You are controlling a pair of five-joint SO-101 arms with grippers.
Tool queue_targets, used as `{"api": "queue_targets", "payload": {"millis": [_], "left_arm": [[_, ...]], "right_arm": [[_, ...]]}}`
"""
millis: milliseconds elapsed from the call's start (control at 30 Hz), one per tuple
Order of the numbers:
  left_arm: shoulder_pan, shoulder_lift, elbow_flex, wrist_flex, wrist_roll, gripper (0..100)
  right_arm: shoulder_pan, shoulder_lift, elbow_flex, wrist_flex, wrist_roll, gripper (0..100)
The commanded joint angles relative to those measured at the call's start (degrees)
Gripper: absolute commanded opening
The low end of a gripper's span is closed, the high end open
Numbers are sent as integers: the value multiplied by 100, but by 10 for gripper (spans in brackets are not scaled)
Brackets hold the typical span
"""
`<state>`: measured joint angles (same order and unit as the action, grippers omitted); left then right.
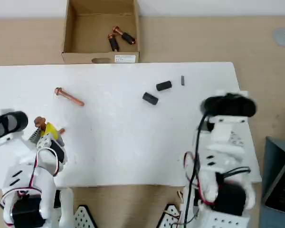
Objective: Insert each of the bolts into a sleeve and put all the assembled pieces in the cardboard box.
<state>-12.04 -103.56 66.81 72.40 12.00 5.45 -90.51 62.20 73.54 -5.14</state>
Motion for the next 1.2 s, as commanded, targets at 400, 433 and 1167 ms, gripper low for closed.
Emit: {"api": "queue_targets", "payload": {"millis": [400, 433, 1167], "left_arm": [[1116, -101, -88, -695, 1626, 3], [1327, -101, -141, -800, 1697, 3], [3596, -92, -193, -2418, 1881, 4]], "right_arm": [[-2615, -1824, 1508, -1073, 290, 9], [-2826, -1868, 1543, -1116, 290, 9], [-5086, -2026, 1657, -1389, 299, 9]]}}
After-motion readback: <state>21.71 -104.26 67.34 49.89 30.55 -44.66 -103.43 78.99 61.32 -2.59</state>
